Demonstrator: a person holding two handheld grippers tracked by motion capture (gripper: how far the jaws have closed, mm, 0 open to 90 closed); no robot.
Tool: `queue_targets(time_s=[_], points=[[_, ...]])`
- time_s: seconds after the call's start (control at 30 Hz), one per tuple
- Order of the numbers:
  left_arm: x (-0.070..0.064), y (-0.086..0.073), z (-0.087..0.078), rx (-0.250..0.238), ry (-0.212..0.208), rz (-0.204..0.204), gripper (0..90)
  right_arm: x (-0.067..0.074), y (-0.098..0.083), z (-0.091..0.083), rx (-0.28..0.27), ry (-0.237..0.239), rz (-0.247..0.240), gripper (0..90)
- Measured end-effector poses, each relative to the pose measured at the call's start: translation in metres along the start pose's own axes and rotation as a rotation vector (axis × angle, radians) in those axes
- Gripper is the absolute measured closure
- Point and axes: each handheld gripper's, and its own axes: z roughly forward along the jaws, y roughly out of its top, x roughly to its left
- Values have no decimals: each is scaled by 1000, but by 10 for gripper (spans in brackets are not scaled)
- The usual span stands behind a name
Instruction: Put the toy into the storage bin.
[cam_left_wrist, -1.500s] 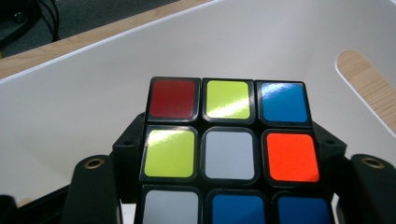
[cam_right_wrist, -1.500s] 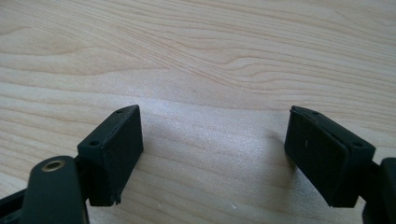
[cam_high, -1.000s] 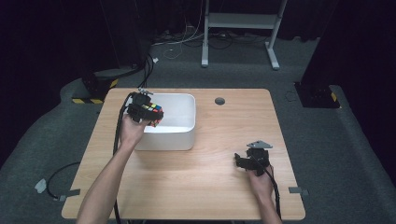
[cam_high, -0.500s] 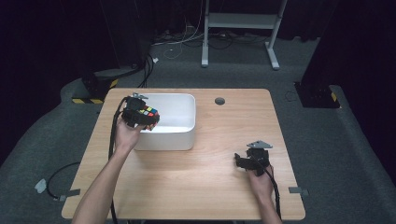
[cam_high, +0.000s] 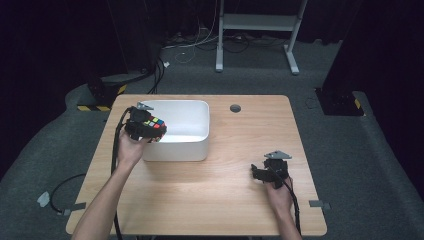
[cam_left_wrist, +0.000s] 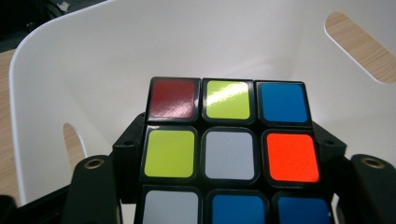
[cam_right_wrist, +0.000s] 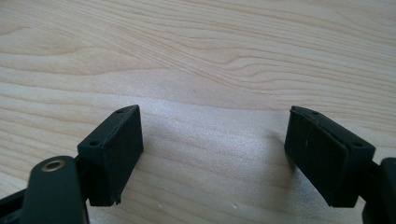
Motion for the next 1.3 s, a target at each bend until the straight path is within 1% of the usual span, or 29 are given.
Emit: queue_targets(time_s=[0.07,0.33,0.47,0.53,0.67,0.77,1.0,1.13,1.3], points=[[1,-3,-1,-6,-1,-6,338,0,0,0,0,0,3,193],[6,-7,-6,-2,13,1,338,0,0,0,1,-1,3,193],[8,-10,-7,-3,17,-4,338,0,0,0,1,-1,3,193],[11,-13,-10,-14,13,-14,338,0,0,0,1,-1,3,193],[15,-14,-12,-13,22,-27,338,0,0,0,1,-1,3,193],[16,-15,-14,-18,30,-23,338,0,0,0,0,0,2,193],[20,-19,-13,-10,35,-29,338,0,0,0,0,0,2,193],[21,-21,-12,-2,44,-24,338,0,0,0,0,0,2,193],[22,-23,-13,-7,42,-25,338,0,0,0,1,-1,3,193]])
